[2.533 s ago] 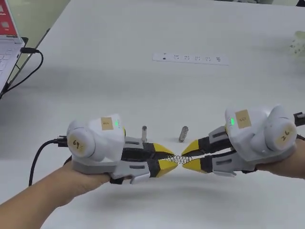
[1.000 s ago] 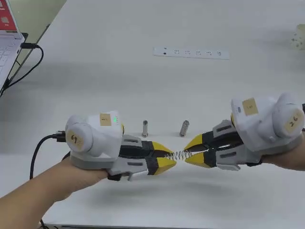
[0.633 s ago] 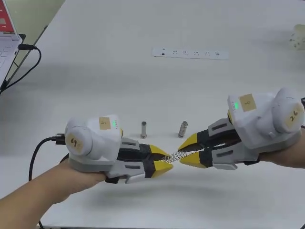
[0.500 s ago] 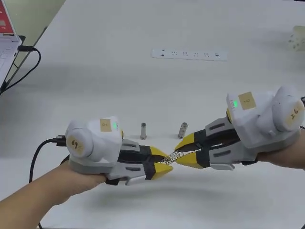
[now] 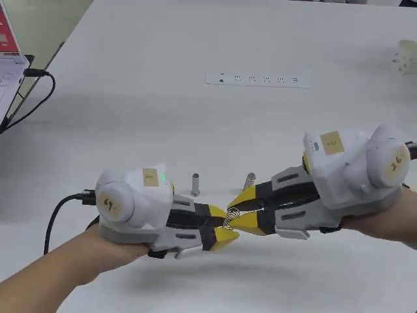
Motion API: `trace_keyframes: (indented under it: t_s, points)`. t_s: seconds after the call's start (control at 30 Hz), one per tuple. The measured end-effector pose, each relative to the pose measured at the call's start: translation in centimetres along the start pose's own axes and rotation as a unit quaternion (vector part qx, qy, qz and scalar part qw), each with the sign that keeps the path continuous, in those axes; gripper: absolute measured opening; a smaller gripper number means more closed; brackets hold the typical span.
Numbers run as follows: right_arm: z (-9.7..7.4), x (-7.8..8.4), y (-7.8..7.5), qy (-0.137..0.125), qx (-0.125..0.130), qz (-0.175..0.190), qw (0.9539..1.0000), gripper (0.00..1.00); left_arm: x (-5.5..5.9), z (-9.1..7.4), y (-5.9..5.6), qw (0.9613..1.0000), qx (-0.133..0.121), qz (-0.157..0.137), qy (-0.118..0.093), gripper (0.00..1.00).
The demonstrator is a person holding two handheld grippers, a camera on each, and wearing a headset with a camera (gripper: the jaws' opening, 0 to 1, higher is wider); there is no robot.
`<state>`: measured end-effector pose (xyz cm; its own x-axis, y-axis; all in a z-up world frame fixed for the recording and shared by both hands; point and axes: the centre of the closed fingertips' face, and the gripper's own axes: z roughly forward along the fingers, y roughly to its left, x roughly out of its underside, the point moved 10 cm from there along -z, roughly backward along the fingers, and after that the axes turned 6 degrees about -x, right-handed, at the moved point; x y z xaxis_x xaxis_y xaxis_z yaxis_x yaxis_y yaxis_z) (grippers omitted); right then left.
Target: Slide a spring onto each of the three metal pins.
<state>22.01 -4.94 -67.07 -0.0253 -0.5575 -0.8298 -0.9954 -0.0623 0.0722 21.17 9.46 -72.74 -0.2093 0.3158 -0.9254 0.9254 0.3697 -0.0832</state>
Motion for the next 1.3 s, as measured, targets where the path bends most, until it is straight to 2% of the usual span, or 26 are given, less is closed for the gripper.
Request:
trace_keyframes:
  t_s: [0.2, 0.47, 0.67, 0.83, 1.3]
  points:
    - [0.1, 0.2, 0.2, -0.018, 0.006, 0.01, 0.9998, 0.07, 0.0, 0.0, -0.1, 1.0, -0.001, 0.001, 0.001, 0.02]
    - [-0.1, 0.7, 0.4, -0.072, 0.015, 0.017, 0.9972, 0.07, -0.3, -0.3, -0.1, 0.9999, -0.006, -0.011, -0.011, 0.02]
    - [0.2, 0.8, 0.7, -0.085, 0.021, 0.002, 0.9962, 0.07, -0.4, -0.1, -0.2, 0.9998, -0.004, -0.011, -0.013, 0.02]
    - [-0.1, 1.0, 0.7, -0.106, 0.019, -0.001, 0.9942, 0.06, -0.5, -0.2, -0.2, 0.9998, -0.004, -0.015, -0.016, 0.02]
    - [0.0, 0.4, 0.7, -0.119, 0.003, -0.021, 0.9927, 0.06, -0.7, -0.8, -0.3, 0.9993, -0.003, -0.027, -0.027, 0.02]
